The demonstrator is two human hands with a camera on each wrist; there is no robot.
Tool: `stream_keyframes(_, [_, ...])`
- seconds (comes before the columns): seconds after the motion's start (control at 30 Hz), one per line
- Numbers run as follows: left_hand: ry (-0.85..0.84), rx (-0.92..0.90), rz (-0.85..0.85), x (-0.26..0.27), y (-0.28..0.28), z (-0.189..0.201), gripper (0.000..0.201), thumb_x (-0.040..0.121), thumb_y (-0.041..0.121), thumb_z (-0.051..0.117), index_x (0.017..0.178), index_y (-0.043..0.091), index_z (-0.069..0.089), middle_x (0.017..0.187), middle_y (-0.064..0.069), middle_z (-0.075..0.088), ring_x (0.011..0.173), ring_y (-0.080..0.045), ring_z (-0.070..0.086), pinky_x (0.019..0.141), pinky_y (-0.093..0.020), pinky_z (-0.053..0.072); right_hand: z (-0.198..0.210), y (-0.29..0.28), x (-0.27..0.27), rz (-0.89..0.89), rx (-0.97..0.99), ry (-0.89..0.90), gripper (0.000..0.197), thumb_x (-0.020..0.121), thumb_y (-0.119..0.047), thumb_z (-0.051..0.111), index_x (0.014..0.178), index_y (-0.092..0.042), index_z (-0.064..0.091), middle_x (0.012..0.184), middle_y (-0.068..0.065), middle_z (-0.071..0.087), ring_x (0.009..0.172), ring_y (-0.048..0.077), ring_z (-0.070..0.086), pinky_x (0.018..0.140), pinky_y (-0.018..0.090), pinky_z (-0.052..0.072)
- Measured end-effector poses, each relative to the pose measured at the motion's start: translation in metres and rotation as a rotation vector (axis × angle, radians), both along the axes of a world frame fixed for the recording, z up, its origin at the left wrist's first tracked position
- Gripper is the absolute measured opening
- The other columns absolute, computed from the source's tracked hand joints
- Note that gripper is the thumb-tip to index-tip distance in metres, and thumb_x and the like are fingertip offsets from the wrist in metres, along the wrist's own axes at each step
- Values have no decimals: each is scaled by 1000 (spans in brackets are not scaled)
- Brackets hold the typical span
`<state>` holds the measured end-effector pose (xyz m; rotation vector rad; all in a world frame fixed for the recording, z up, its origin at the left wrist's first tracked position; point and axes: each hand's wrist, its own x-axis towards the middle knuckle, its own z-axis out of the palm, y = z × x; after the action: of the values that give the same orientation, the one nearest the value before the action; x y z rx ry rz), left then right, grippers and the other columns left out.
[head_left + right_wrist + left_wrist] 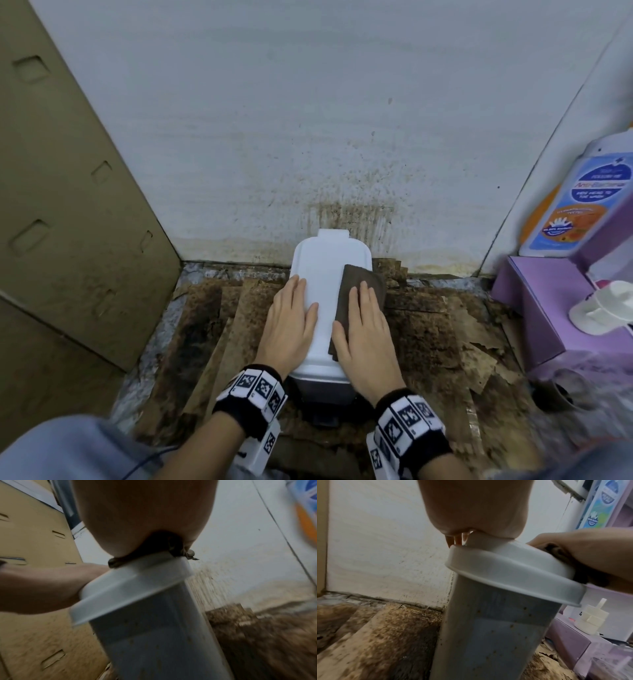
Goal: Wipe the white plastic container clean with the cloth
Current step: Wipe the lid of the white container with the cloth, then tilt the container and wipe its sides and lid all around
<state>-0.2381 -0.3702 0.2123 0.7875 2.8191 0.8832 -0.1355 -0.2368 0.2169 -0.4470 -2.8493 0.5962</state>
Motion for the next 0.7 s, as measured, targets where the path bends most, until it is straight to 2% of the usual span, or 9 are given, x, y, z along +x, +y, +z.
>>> stream_keyframes(0.1, [21,-23,-23,3,-3,3,58,110,41,29,164,30,13,172,2,6,157,-15,5,126,-34,9,-7,-5,14,-38,-196,76,68,107,-42,31,161,-20,-3,169,-5,-10,155,10,-5,123,27,3])
stream_keyframes(0.23, [58,-86,-55,2,-4,3,57,110,46,25,164,37,9,172,5,2,158,-14,0,126,-36,6,-11,2,14,-23,-366,113,67,107,-44,34,159,-33,-7,166,-18,-16,151,-3,-10,121,21,0])
stream_keyframes(0.33, [36,-127,-61,1,-5,3,56,110,48,23,164,39,10,172,10,1,157,-12,-1,126,-39,8,-11,6,16,-22,-468,125,67,107,-43,35,160,-34,-5,164,-25,-15,149,-9,-12,121,19,1])
stream_keyframes(0.43, [49,-163,-70,0,-10,4,56,109,50,21,163,39,9,172,10,3,157,-15,3,127,-41,12,-10,5,17,-73,-604,115,65,107,-41,34,161,-33,-3,164,-25,-12,145,-16,-6,112,3,2])
stream_keyframes(0.47, [58,-171,-70,-1,-12,5,57,109,52,18,163,40,9,172,8,5,157,-16,5,127,-41,13,-10,4,17,-97,-665,109,63,108,-40,33,161,-33,-1,165,-24,-8,146,-14,-1,111,2,3])
stream_keyframes(0.53, [113,-171,-69,-2,-19,7,60,105,55,11,163,40,10,172,3,10,157,-19,10,126,-41,16,-9,2,17,-135,-805,113,59,109,-38,32,161,-34,4,166,-21,5,150,-4,9,117,14,9])
stream_keyframes(0.6, [235,-188,-99,-6,-26,11,57,109,40,23,164,39,9,171,-4,14,157,-25,14,124,-43,21,-10,-5,18,-148,-916,123,56,109,-33,31,160,-36,8,161,-23,14,150,1,15,119,21,14])
stream_keyframes(0.63, [284,-209,-130,-8,-30,12,64,108,22,34,164,38,7,171,-6,12,157,-26,13,124,-43,22,-10,-10,17,-140,-957,131,55,109,-31,31,159,-38,9,158,-25,16,149,0,17,118,22,15])
stream_keyframes(0.7, [328,-258,-193,-13,-38,15,93,95,-11,43,164,36,3,172,-5,5,159,-26,7,125,-40,18,-12,-22,13,-116,-1027,153,54,110,-28,29,157,-42,7,158,-27,14,148,-2,18,120,23,17])
